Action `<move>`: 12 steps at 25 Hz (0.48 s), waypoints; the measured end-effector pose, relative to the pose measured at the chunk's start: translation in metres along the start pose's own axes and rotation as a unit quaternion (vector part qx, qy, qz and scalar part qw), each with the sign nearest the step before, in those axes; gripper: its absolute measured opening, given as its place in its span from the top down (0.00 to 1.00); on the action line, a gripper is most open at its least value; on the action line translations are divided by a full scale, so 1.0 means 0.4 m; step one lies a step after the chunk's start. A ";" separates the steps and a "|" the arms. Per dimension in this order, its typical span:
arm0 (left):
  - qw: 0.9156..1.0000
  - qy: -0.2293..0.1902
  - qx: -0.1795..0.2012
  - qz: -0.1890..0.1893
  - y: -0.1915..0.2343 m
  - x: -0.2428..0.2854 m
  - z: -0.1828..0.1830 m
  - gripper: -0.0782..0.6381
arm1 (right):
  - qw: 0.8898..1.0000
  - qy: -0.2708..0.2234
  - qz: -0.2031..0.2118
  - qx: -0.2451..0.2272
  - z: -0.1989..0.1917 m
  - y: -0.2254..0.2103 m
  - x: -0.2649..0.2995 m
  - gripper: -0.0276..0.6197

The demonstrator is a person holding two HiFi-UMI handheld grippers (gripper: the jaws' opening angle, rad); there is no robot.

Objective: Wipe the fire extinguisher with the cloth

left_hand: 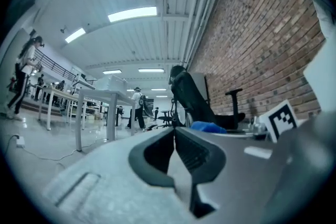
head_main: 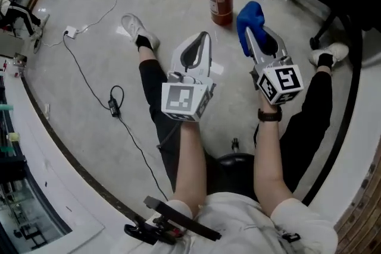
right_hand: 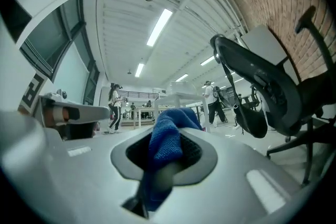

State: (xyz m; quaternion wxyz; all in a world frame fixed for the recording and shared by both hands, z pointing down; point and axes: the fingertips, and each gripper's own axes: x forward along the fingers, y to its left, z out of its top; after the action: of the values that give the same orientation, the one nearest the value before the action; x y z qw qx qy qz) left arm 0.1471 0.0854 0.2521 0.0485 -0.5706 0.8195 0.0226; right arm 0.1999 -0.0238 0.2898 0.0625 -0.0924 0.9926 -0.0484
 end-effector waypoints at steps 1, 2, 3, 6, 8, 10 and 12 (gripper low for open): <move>1.000 0.003 0.003 0.000 -0.020 -0.048 -0.005 0.88 | 1.000 0.001 -0.006 -0.006 0.010 0.049 -0.051 0.84; 1.000 0.007 0.005 0.002 -0.038 -0.096 -0.005 0.88 | 1.000 0.002 -0.012 -0.011 0.021 0.097 -0.099 0.84; 1.000 0.009 0.005 0.006 -0.052 -0.143 0.001 0.88 | 1.000 0.005 -0.018 -0.015 0.033 0.143 -0.143 0.84; 1.000 -0.002 0.003 0.018 -0.095 -0.276 0.044 0.88 | 1.000 0.009 -0.019 -0.010 0.050 0.257 -0.253 0.84; 1.000 -0.006 0.001 0.020 -0.121 -0.353 0.055 0.88 | 1.000 0.007 -0.014 0.002 0.042 0.305 -0.316 0.84; 1.000 -0.007 -0.004 0.025 -0.132 -0.412 0.050 0.88 | 1.000 0.010 -0.009 -0.005 0.035 0.337 -0.356 0.84; 0.999 -0.012 -0.007 0.031 -0.136 -0.454 0.056 0.88 | 0.999 0.020 -0.009 -0.023 0.032 0.362 -0.379 0.84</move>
State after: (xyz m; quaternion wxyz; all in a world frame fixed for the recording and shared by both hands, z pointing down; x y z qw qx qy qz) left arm 0.2618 0.2379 0.2498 0.0537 -0.5451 0.8359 0.0370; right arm 0.3240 0.1453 0.2790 0.0396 -0.1015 0.9936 -0.0282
